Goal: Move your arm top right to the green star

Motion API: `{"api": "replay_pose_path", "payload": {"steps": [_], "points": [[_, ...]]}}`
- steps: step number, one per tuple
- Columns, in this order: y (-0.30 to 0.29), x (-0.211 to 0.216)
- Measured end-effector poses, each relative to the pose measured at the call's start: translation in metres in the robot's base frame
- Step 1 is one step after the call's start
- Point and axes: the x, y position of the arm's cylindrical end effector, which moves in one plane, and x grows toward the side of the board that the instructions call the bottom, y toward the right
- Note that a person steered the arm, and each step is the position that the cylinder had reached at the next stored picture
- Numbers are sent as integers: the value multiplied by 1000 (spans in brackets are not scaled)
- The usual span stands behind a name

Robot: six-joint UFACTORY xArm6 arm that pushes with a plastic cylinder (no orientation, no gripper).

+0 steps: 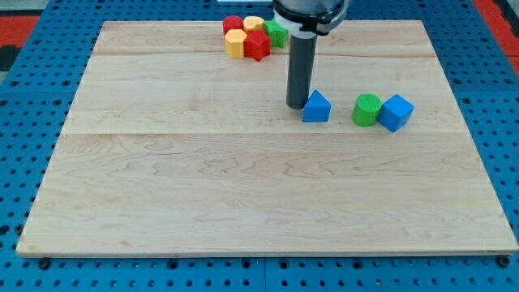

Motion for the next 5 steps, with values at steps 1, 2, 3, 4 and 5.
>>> {"api": "replay_pose_path", "payload": {"steps": [1,2,3,4,5], "points": [[14,18],[38,31],[15,35],[3,61],[-80,-16]]}}
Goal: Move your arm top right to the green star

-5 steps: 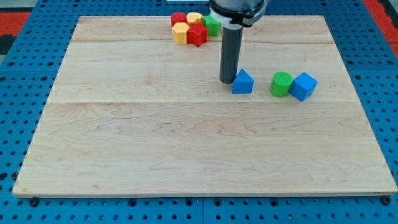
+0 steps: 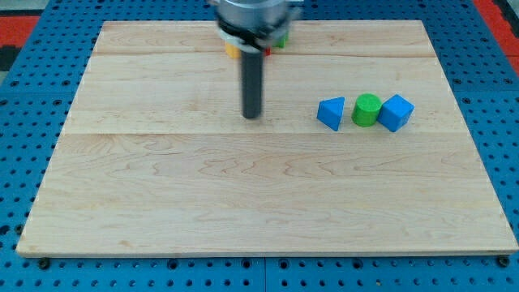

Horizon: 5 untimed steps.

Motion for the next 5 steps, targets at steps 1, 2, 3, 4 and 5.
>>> {"api": "replay_pose_path", "payload": {"steps": [1,2,3,4,5], "points": [[90,-27],[130,-84],[208,-128],[242,-180],[238,-191]]}}
